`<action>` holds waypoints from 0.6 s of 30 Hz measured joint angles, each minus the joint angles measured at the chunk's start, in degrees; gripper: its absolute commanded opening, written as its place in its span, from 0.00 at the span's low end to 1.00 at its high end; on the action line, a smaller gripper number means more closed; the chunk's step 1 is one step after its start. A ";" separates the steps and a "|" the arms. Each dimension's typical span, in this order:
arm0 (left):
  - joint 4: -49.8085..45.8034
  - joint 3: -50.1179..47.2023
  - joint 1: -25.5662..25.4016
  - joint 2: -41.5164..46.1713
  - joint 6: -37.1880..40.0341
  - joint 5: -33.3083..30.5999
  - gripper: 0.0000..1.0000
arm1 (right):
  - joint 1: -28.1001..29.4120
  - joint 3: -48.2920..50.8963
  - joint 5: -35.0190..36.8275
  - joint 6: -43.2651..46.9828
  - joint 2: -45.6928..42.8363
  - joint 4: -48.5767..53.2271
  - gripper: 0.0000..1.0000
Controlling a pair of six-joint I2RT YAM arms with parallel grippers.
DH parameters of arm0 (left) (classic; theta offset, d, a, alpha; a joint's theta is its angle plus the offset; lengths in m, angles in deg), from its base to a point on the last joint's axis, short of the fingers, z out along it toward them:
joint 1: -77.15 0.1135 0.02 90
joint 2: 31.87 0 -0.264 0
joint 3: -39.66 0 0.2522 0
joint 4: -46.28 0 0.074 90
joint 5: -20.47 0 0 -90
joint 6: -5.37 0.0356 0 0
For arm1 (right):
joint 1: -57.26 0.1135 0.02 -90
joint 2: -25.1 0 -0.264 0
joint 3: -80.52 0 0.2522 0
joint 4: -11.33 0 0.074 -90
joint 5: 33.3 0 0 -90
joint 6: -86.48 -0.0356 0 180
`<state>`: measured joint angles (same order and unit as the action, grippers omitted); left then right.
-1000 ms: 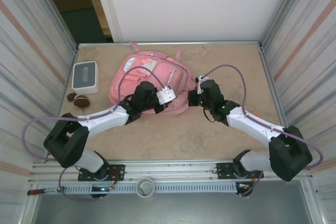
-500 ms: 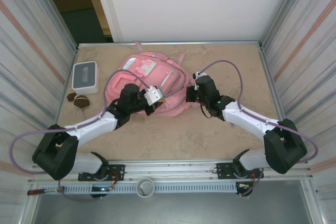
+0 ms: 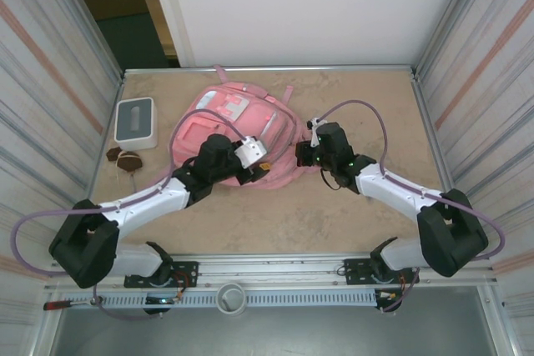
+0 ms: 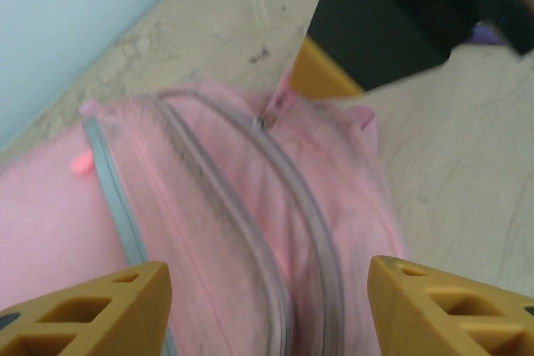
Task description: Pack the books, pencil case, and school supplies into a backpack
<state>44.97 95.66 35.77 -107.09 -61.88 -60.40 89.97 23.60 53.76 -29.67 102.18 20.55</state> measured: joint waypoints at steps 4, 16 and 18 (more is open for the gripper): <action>-0.72 4.70 -2.75 -3.72 1.84 -3.15 0.66 | -0.66 0.46 -0.92 -0.13 -0.55 -0.42 0.00; -5.57 9.73 -3.50 -15.72 5.33 -8.61 0.54 | -3.54 1.84 -5.79 -2.45 0.68 -3.15 0.00; -5.90 10.03 -3.76 -16.28 5.64 -9.35 0.43 | -4.04 1.97 -6.34 -3.04 1.53 -3.61 0.00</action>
<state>39.07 105.69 32.01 -123.38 -56.24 -69.76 85.93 25.57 47.42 -32.71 103.71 16.95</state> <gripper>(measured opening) 0.513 0.041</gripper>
